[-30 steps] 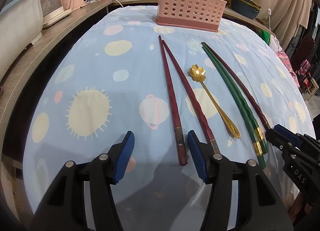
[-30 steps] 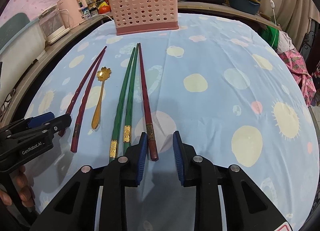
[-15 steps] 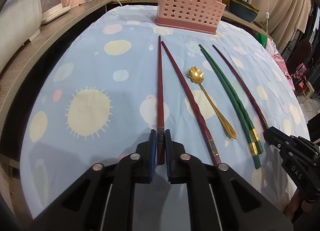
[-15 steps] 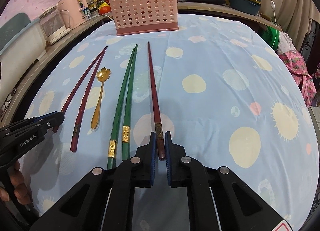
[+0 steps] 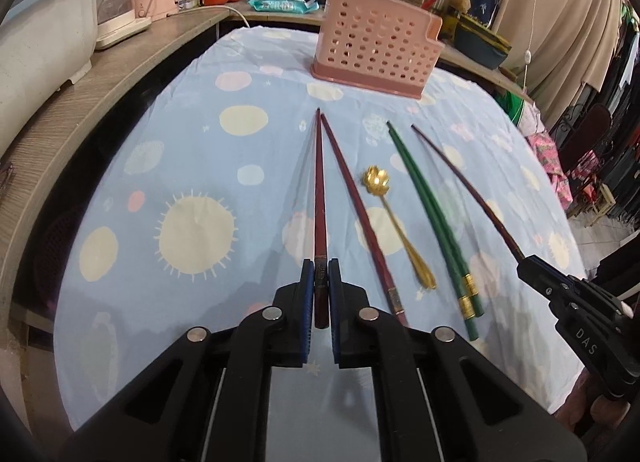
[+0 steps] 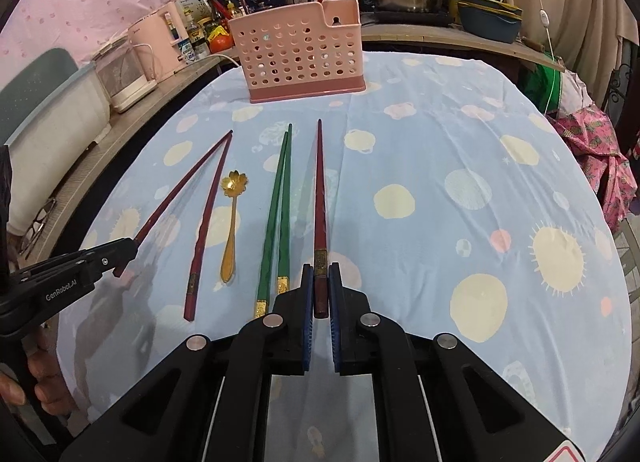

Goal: Organize utensils
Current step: 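Grasp a dark-red chopstick with the left tool while the right tool grasps another dark-red chopstick, then lift both held dark-red chopsticks and lower them upright into the pink basket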

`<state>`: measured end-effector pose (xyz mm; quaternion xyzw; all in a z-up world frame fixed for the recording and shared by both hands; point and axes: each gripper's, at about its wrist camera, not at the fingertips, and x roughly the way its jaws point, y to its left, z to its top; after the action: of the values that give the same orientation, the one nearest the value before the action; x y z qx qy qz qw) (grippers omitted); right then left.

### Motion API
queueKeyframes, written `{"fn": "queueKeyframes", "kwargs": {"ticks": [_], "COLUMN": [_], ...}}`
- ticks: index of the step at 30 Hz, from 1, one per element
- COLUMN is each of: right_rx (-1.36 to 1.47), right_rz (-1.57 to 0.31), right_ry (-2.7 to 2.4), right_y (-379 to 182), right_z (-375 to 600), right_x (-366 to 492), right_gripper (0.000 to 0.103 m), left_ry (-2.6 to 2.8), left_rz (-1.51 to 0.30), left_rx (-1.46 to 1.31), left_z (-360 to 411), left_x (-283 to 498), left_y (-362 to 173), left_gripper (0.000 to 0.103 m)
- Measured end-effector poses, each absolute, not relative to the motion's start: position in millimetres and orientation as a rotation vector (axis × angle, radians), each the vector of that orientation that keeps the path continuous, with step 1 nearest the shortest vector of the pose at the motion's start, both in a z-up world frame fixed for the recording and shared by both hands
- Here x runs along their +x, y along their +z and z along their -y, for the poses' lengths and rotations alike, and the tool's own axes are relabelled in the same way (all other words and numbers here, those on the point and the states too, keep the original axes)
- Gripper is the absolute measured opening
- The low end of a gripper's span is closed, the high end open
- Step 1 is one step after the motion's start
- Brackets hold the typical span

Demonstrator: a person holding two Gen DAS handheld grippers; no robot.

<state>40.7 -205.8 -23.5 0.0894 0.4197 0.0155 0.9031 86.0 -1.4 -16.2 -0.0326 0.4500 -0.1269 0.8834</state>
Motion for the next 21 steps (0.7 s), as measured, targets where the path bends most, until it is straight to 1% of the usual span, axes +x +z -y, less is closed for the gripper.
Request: {"fn": "queueKeyframes", "kwargs": {"ticks": [9,21], "right_rx": [0.25,0.295], "right_rz": [-0.776,-0.648], "right_ry": [0.048,0.055], "right_y": [19,74], "right_z": [218,237], "right_x": [43,60], "right_gripper": [0.007,0.007], "left_ry": [-0.275,-0.272], "left_rz": [-0.847,-0.707], "left_rx": [-0.107,-0.128], "left_z": [-2,-6], "left_x": [90,115], "left_y": [29,88], "left_gripper": [0.007,0.007]}}
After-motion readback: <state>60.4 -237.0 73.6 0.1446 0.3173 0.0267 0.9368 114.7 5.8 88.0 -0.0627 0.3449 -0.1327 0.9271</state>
